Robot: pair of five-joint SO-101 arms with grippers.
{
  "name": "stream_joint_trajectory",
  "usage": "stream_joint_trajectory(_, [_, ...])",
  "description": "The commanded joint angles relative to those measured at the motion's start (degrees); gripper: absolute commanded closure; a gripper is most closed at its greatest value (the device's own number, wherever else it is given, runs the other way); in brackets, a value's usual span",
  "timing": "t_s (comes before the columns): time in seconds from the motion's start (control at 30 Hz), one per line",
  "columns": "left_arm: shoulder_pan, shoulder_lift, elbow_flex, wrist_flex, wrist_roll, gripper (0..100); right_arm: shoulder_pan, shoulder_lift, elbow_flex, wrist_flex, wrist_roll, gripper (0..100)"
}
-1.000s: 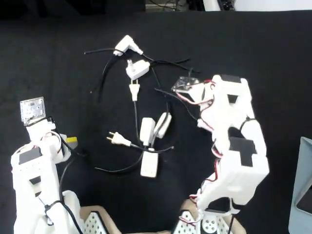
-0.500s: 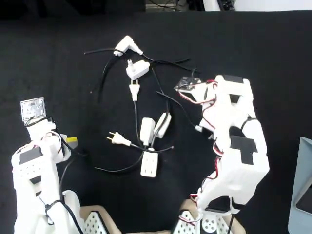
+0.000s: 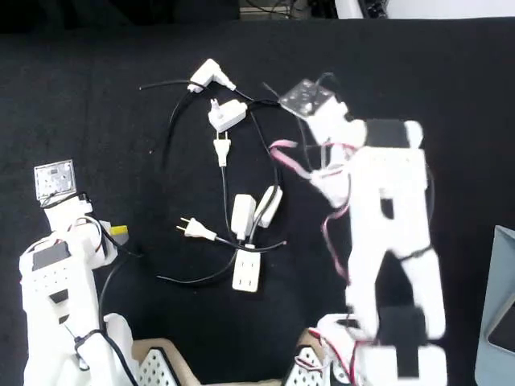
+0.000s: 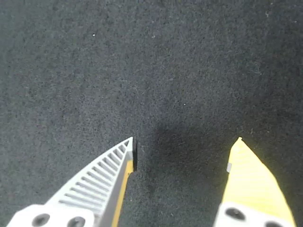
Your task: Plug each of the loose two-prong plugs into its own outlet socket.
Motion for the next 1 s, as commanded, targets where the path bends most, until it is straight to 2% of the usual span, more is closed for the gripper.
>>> stream_joint_trajectory(0.0, [1.54, -1.05, -6.46, -0.53, 1.67, 69, -7.74, -8.04, 1.71, -1.41, -9.23, 98.7])
stream_joint_trajectory(0.17, [7.60, -1.05, -10.95, -0.53, 6.15, 69, -16.53, -17.10, 9.27, -10.02, -20.57, 98.7])
stream_joint_trajectory(0.4, [15.52, -1.05, -16.40, -0.53, 11.87, 68, -23.03, -27.91, 23.87, -27.69, -29.80, 98.7])
stream_joint_trajectory(0.67, [25.45, -1.05, -20.00, -0.88, 16.00, 68, -32.44, -36.26, 37.32, -41.76, -33.49, 98.7])
stream_joint_trajectory(0.97, [32.48, -1.67, -20.44, -0.79, 16.00, 68, -33.93, -41.98, 46.02, -48.62, -33.49, 98.7])
